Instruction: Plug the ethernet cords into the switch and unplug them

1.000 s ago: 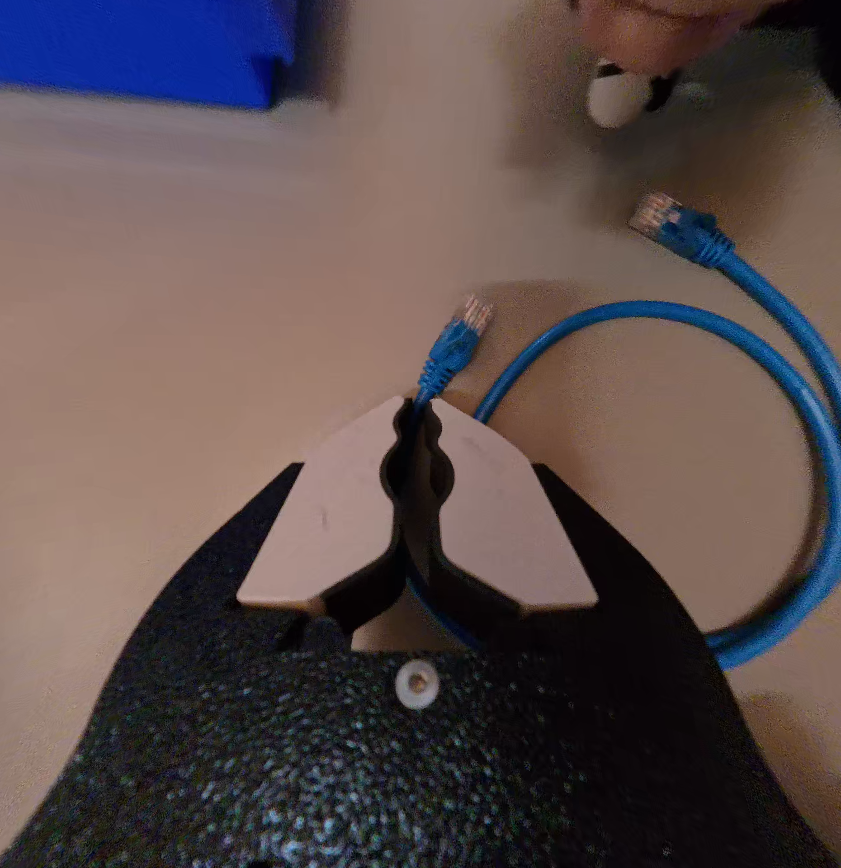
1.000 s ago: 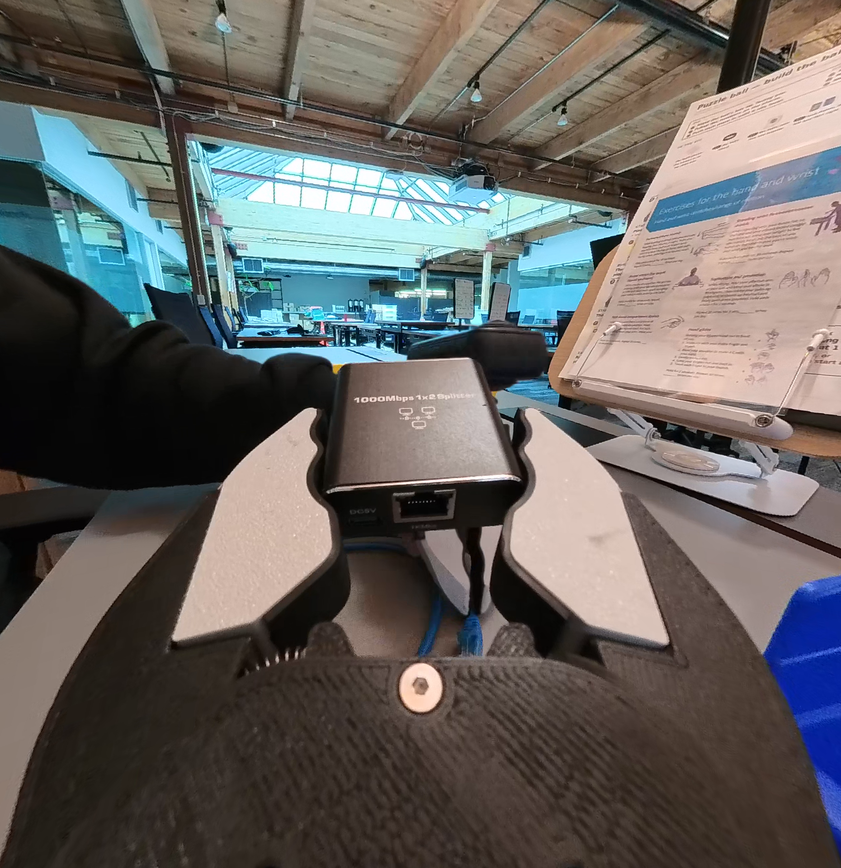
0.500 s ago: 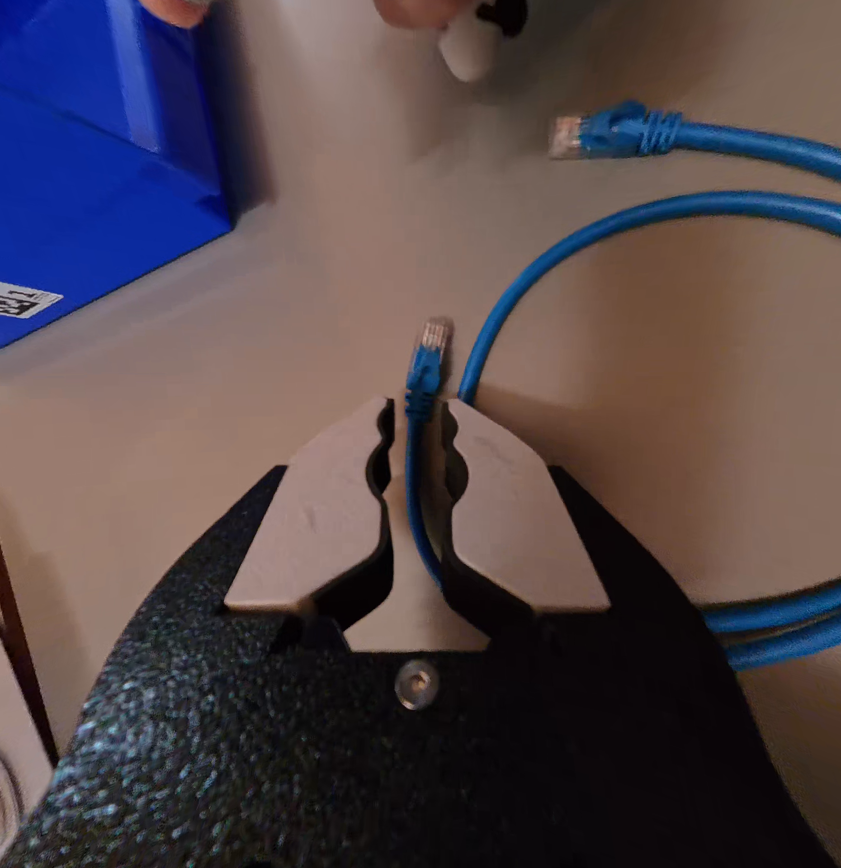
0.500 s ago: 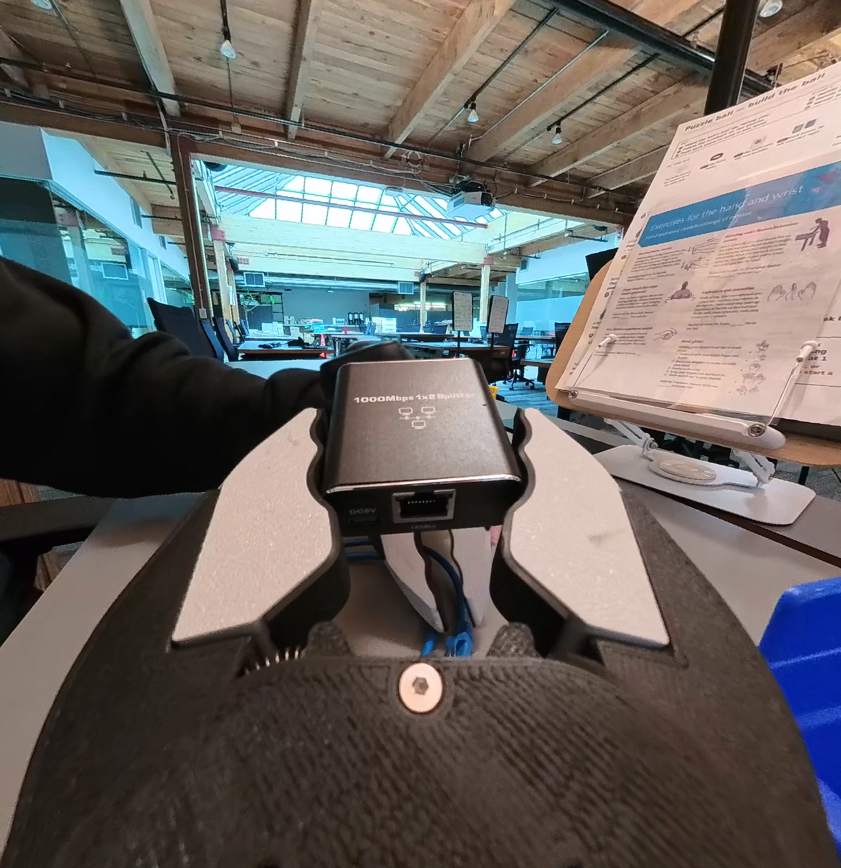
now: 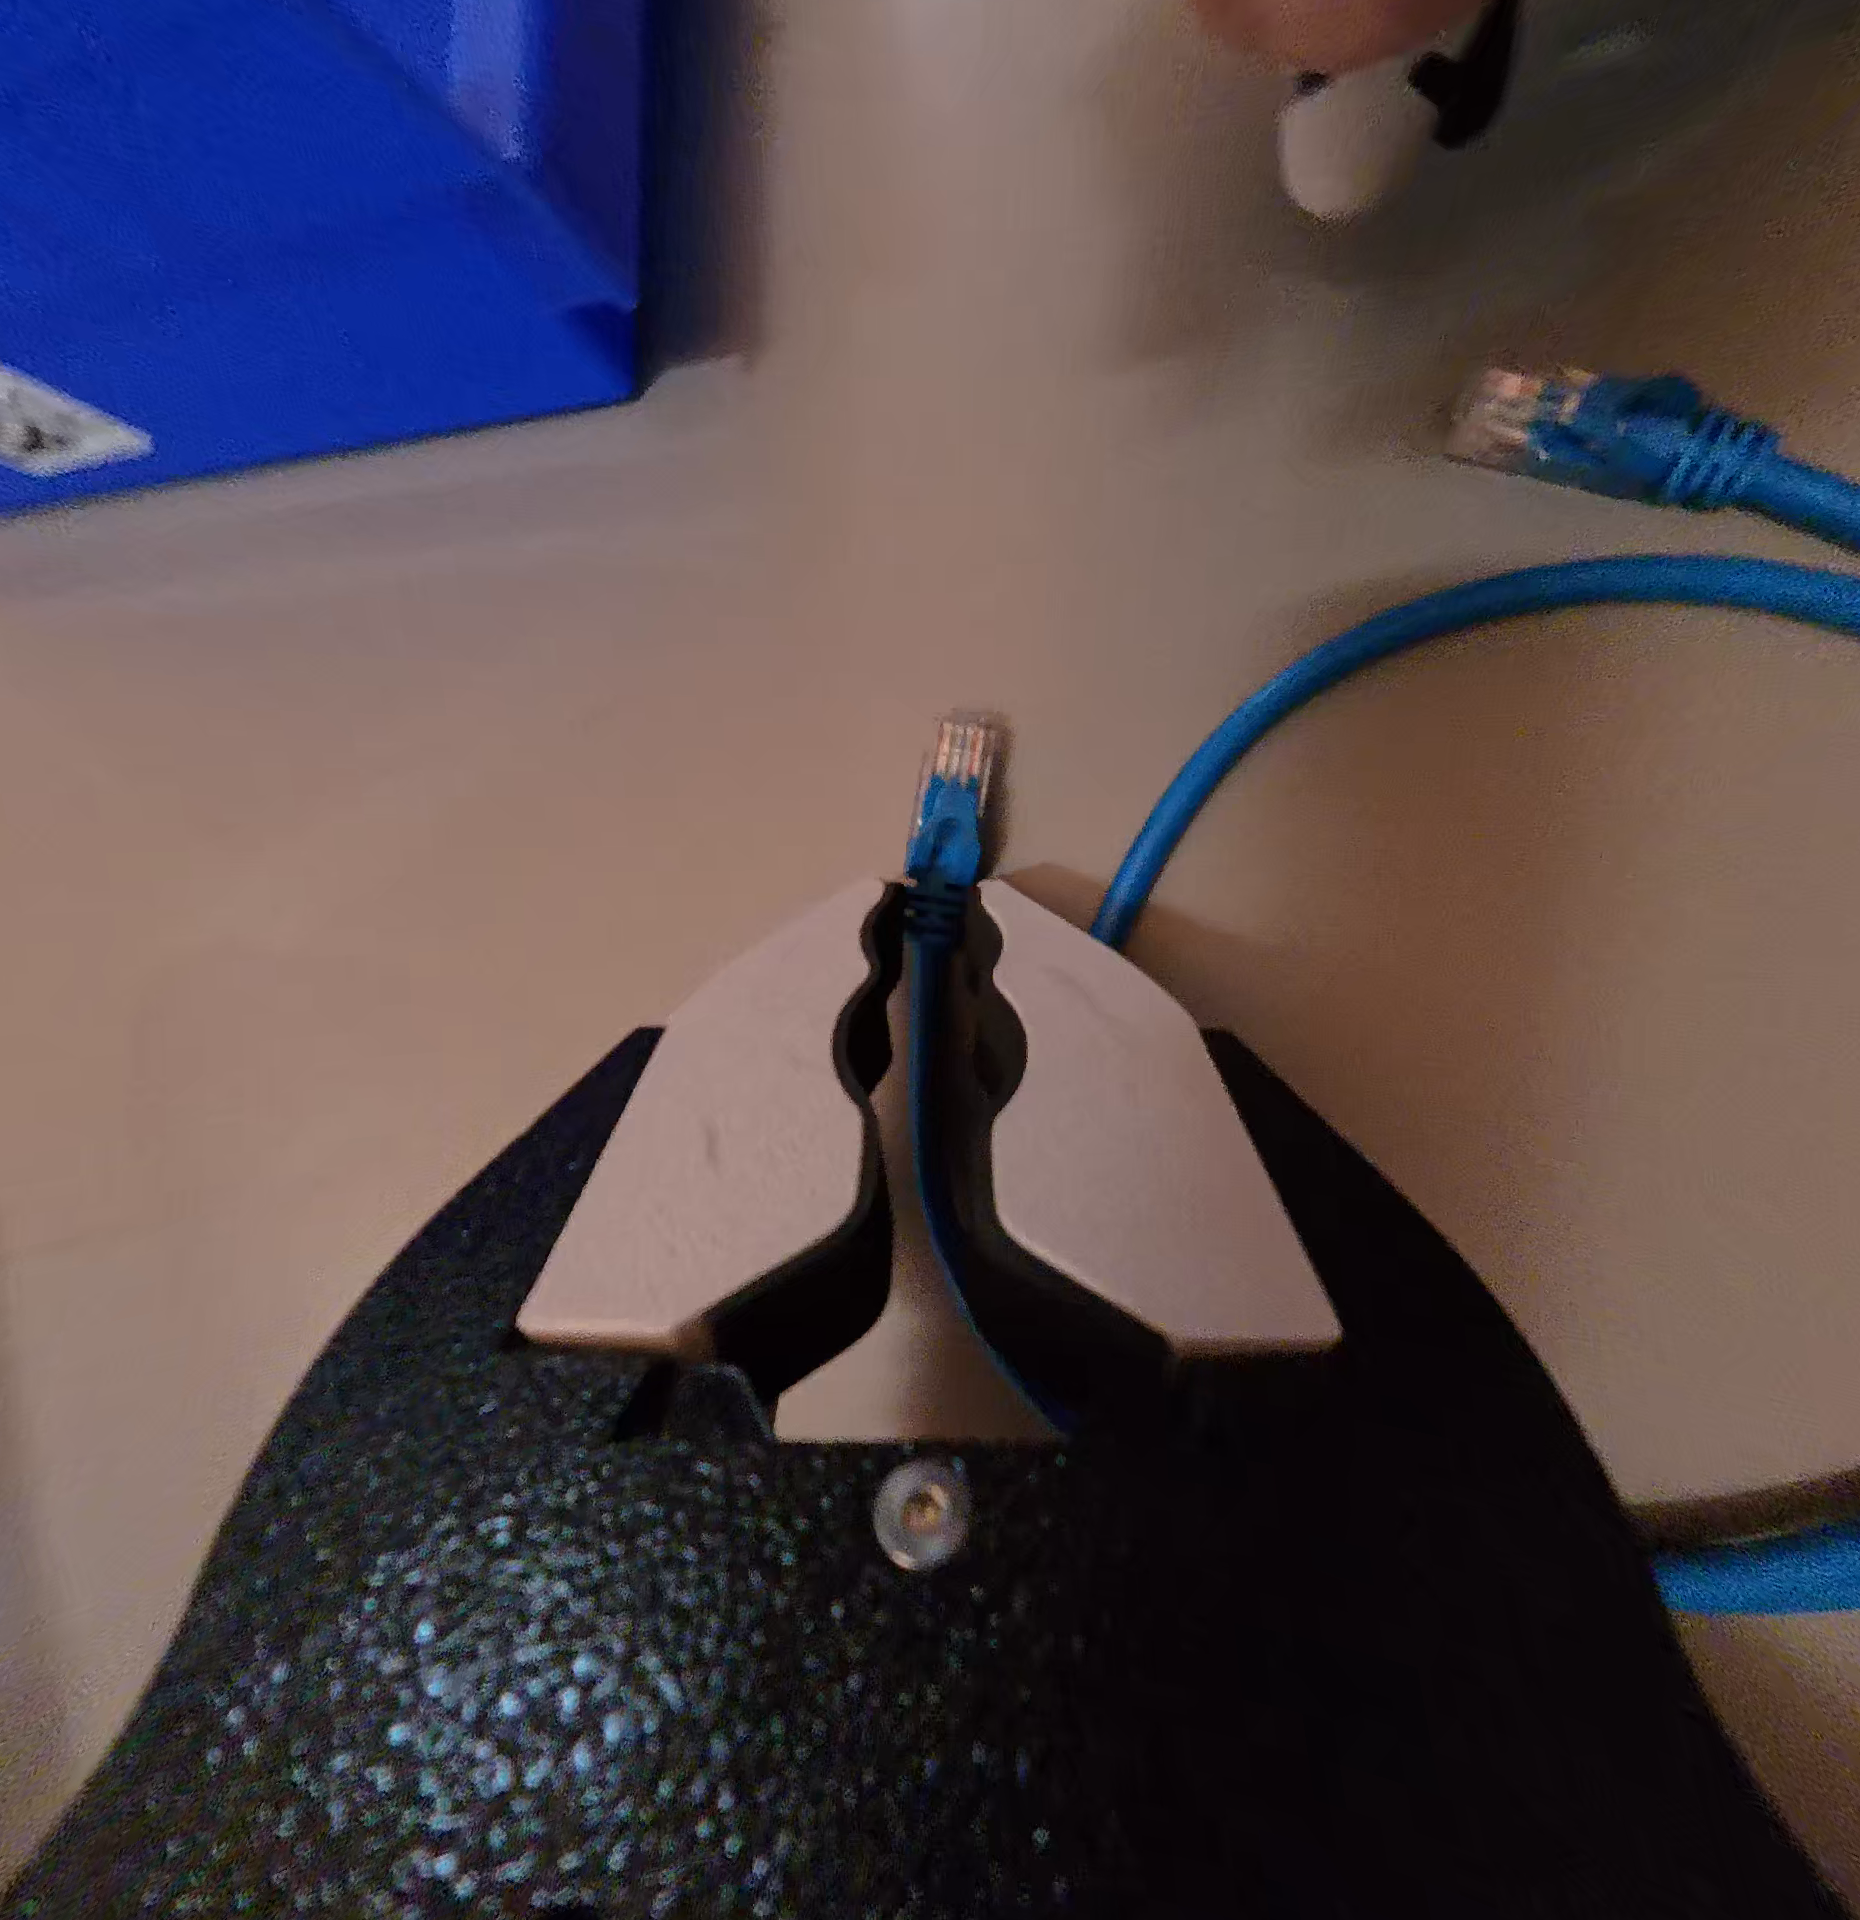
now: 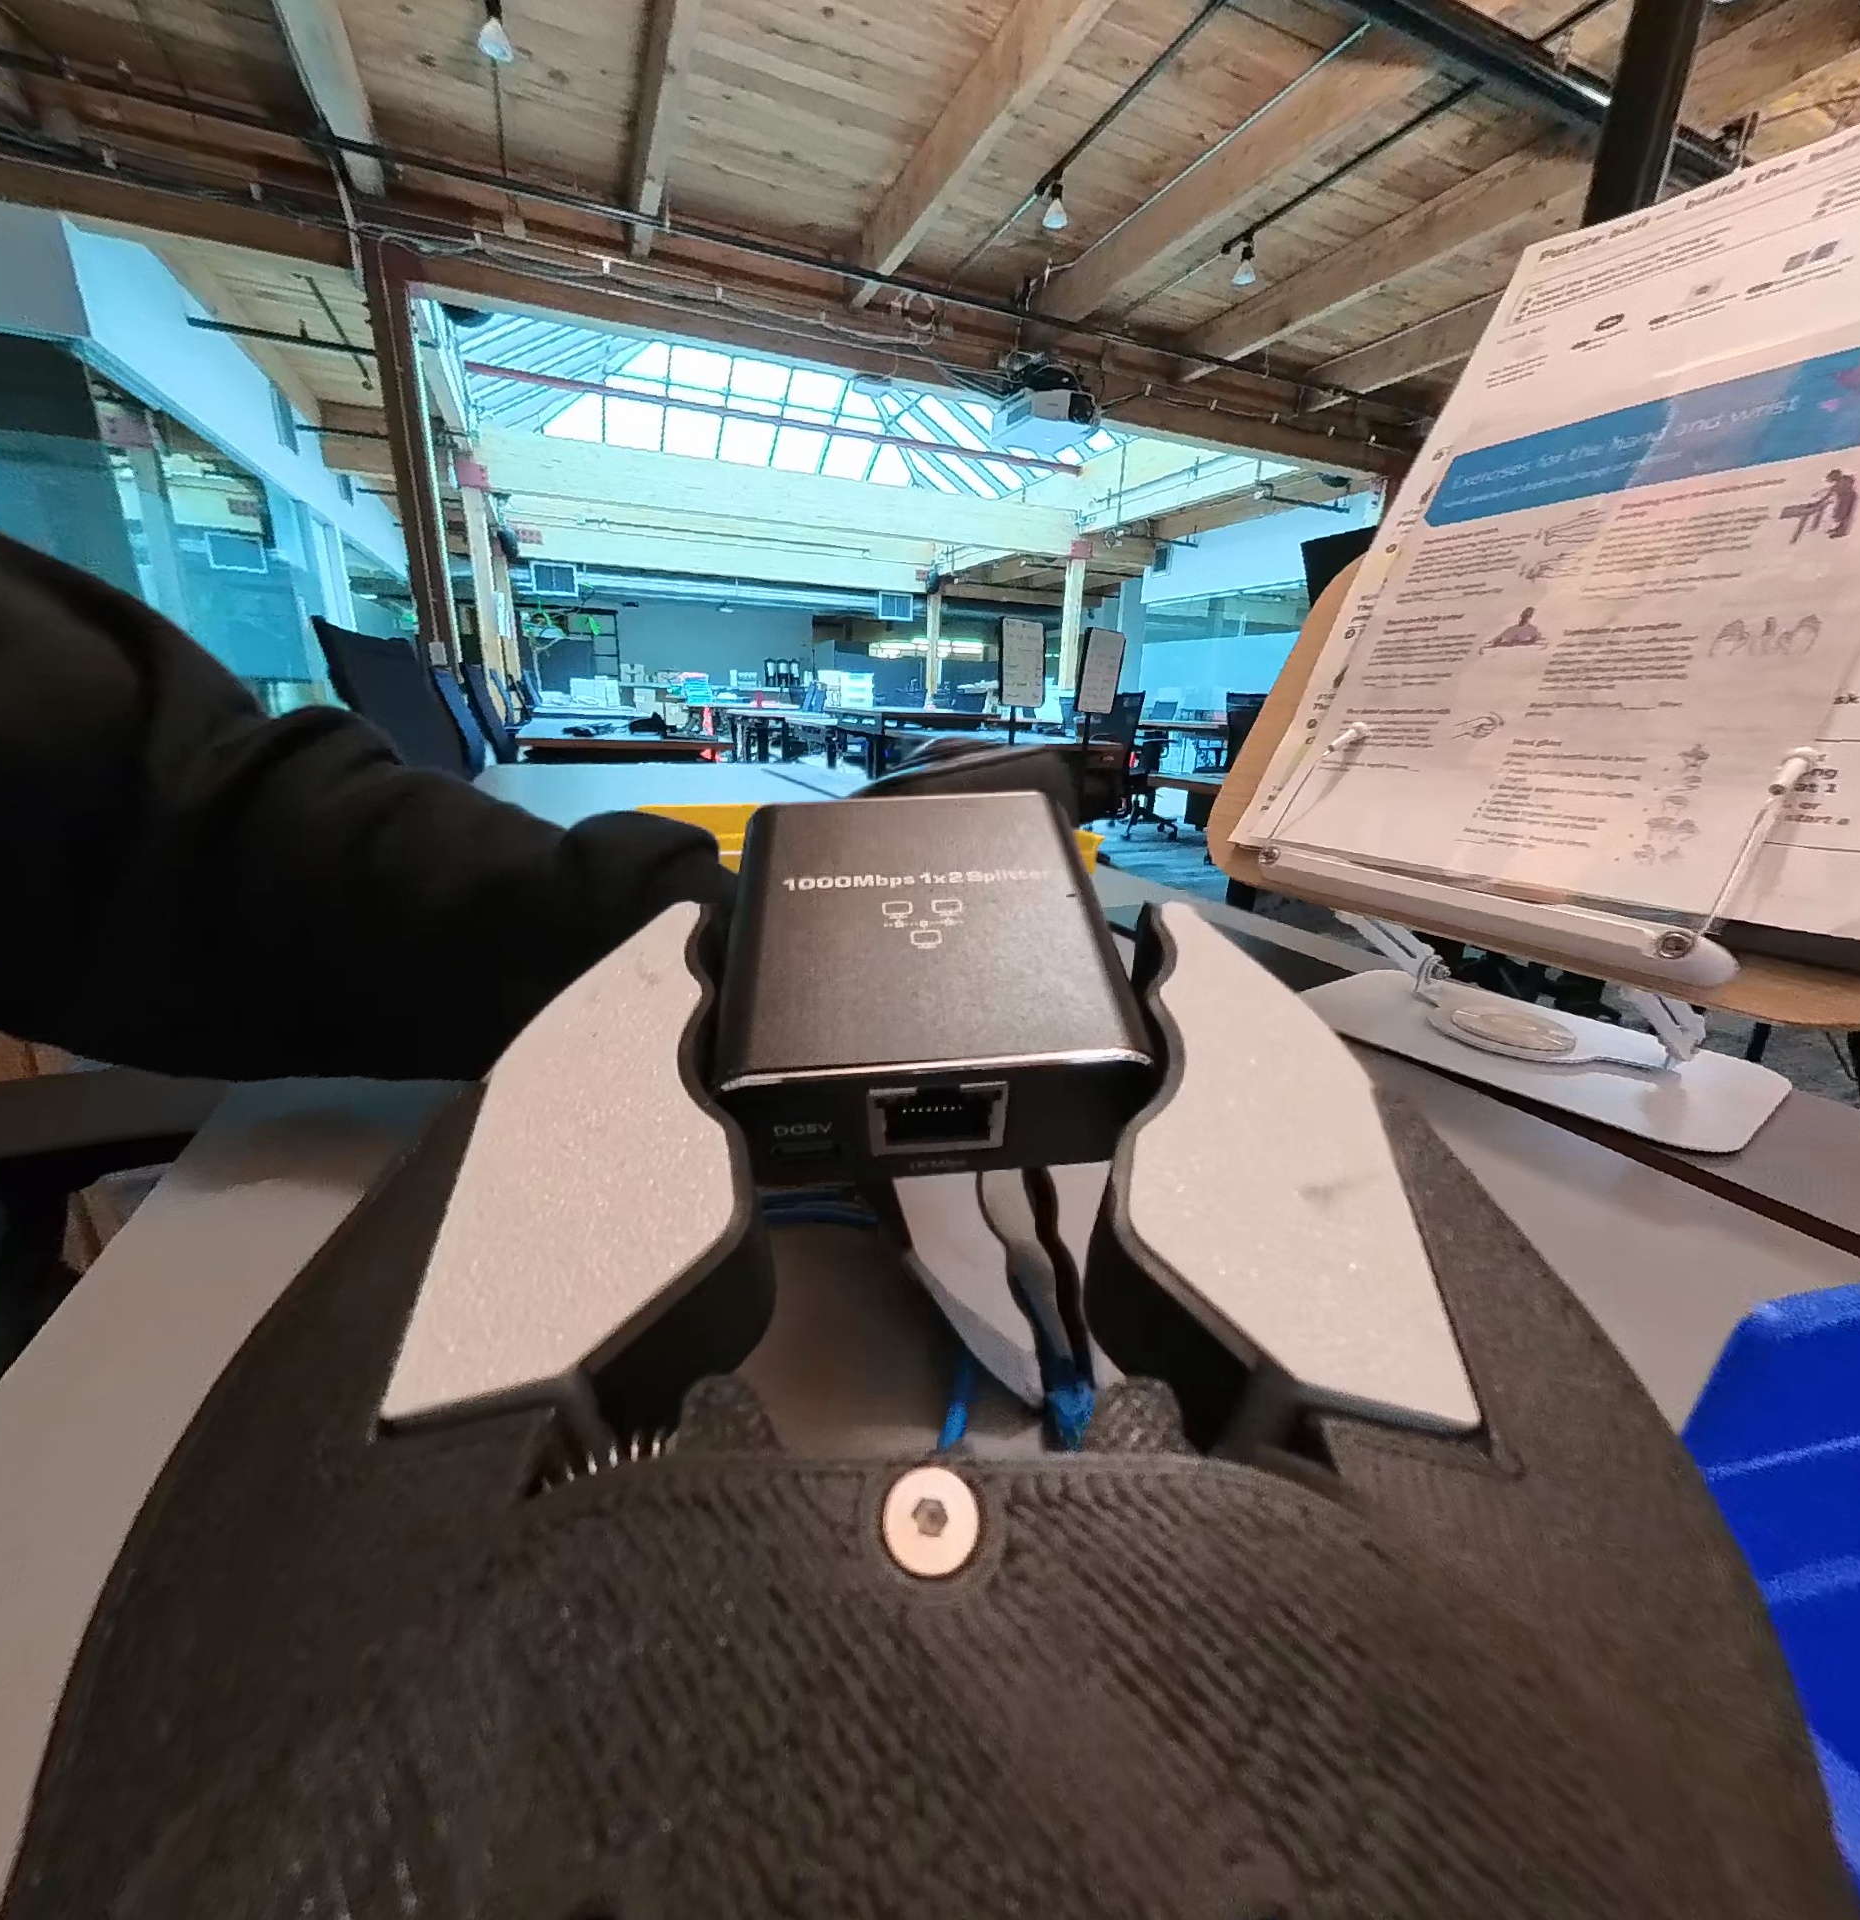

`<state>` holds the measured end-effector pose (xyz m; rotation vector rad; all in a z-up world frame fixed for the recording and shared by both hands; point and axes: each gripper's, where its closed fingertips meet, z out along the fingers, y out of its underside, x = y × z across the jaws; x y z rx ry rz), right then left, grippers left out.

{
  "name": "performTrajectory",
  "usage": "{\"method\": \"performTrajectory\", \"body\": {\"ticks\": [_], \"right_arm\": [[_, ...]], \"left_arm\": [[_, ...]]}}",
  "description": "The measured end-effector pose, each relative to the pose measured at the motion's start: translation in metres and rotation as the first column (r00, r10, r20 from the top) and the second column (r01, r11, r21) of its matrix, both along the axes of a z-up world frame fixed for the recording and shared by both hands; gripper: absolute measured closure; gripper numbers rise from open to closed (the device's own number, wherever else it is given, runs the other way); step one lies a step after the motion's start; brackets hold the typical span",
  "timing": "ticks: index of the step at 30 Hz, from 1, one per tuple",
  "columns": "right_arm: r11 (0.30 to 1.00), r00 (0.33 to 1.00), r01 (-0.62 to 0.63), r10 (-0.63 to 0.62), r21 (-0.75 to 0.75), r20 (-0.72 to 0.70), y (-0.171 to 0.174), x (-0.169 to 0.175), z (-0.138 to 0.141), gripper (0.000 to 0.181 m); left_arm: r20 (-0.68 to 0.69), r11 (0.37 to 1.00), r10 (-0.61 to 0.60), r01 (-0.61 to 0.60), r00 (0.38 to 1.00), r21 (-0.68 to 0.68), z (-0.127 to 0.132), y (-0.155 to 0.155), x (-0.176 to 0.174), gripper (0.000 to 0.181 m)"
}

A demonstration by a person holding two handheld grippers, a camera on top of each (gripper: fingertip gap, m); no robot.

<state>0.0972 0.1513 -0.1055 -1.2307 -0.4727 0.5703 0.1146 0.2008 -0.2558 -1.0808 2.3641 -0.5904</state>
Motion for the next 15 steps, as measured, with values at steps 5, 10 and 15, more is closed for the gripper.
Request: {"method": "performTrajectory", "body": {"ticks": [5,10,15], "right_arm": [[1.0,0.998,-0.011,0.012,-0.021,0.057,0.0,-0.007,-0.007,0.106],[0.999,0.991,-0.031,0.035,-0.03,0.127,0.002,-0.018,-0.014,0.106],[0.996,0.979,-0.068,0.076,-0.049,0.19,0.002,-0.034,-0.022,0.107]], "left_arm": [[-0.159,0.985,0.152,-0.163,0.976,-0.058,0.013,0.01,-0.029,0.171],[-0.24,0.986,0.102,-0.129,0.965,-0.101,0.076,-0.005,-0.071,0.171],[-0.27,0.994,0.066,-0.086,0.961,-0.062,0.116,-0.029,-0.087,0.171]]}}
